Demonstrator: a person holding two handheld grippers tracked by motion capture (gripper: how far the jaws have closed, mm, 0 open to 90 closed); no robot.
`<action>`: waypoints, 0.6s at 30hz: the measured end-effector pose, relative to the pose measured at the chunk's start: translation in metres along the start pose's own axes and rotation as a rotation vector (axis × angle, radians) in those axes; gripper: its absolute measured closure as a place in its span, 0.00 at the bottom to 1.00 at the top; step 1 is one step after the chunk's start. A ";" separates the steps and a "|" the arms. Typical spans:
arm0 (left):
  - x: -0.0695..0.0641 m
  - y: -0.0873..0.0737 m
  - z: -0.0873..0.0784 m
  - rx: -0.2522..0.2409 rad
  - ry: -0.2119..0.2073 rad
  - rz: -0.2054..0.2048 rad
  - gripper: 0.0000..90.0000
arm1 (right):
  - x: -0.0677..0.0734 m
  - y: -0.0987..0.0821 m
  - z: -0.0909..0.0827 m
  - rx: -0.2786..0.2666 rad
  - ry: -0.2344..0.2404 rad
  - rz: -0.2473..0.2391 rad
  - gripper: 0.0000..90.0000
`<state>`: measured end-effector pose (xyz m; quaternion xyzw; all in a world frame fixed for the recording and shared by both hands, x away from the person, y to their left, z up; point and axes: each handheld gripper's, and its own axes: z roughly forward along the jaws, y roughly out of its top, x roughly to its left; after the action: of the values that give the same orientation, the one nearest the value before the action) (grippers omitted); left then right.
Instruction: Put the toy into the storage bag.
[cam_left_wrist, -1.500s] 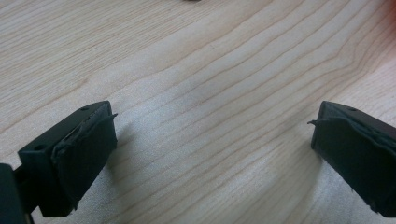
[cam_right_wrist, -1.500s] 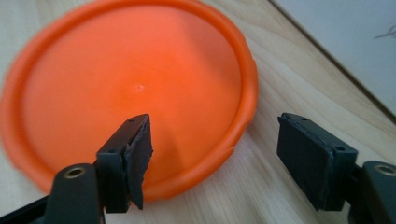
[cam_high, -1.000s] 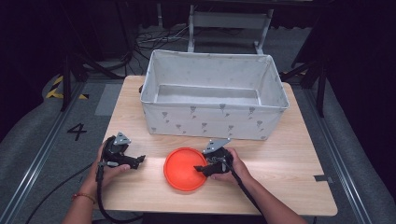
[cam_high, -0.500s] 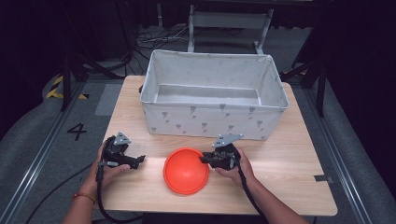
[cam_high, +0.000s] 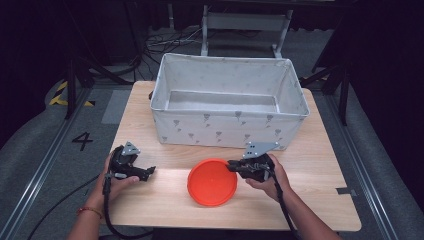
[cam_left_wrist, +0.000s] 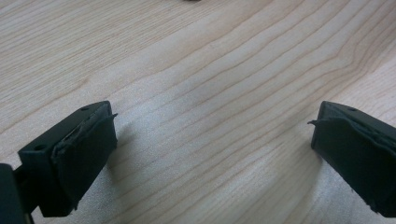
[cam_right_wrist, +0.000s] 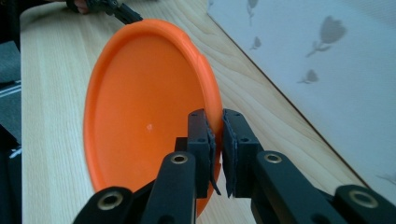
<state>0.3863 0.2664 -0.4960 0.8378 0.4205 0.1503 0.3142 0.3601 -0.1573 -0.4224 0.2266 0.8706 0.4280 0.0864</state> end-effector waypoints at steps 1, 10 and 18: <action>0.000 0.000 0.000 0.000 0.001 0.001 0.01 | -0.001 -0.001 -0.004 0.003 -0.008 -0.005 0.92; 0.000 0.000 0.000 0.000 0.003 -0.001 0.01 | -0.009 -0.004 -0.034 0.015 -0.066 -0.043 0.92; 0.000 0.000 0.000 0.000 0.004 -0.003 0.01 | -0.016 -0.005 -0.062 0.030 -0.102 -0.088 0.92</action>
<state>0.3859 0.2662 -0.4960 0.8367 0.4226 0.1515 0.3136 0.3511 -0.2113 -0.3885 0.2109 0.8805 0.3985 0.1461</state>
